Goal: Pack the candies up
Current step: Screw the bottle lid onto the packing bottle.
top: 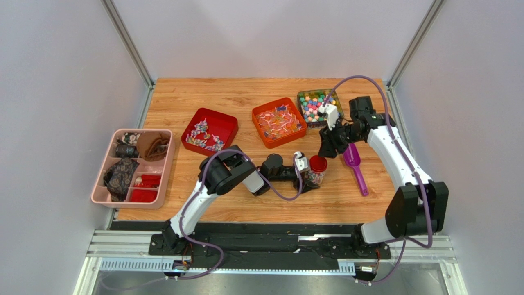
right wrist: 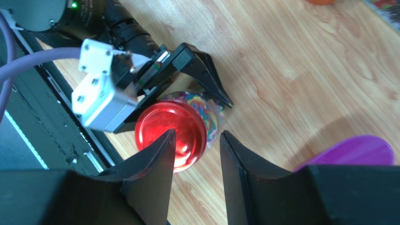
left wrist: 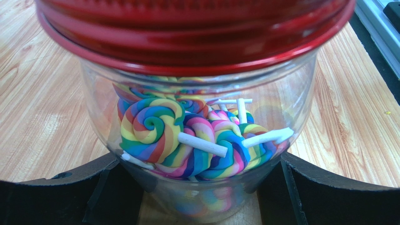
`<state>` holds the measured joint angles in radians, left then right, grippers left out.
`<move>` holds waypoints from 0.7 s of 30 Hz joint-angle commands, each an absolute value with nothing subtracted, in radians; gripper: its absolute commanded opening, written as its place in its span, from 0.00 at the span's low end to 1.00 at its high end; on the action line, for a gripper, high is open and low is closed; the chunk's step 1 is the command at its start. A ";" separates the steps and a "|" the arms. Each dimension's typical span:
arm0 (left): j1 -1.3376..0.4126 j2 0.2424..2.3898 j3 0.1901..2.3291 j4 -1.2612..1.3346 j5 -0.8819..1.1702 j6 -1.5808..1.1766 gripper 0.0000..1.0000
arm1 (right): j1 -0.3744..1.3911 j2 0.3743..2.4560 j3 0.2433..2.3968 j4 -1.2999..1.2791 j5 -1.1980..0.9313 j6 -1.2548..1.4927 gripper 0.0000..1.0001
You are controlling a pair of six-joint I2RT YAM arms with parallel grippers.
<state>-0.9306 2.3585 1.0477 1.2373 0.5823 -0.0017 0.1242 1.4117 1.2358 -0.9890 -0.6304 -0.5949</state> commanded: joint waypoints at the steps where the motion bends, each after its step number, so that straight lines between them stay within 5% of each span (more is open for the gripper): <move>1: -0.934 2.390 1.048 1.141 0.580 -0.025 0.34 | 0.141 1.463 1.278 -0.920 -0.678 -0.580 0.44; 21: -0.934 2.391 1.054 1.124 0.581 -0.026 0.32 | 0.143 1.473 1.203 -1.049 -0.661 -0.646 0.20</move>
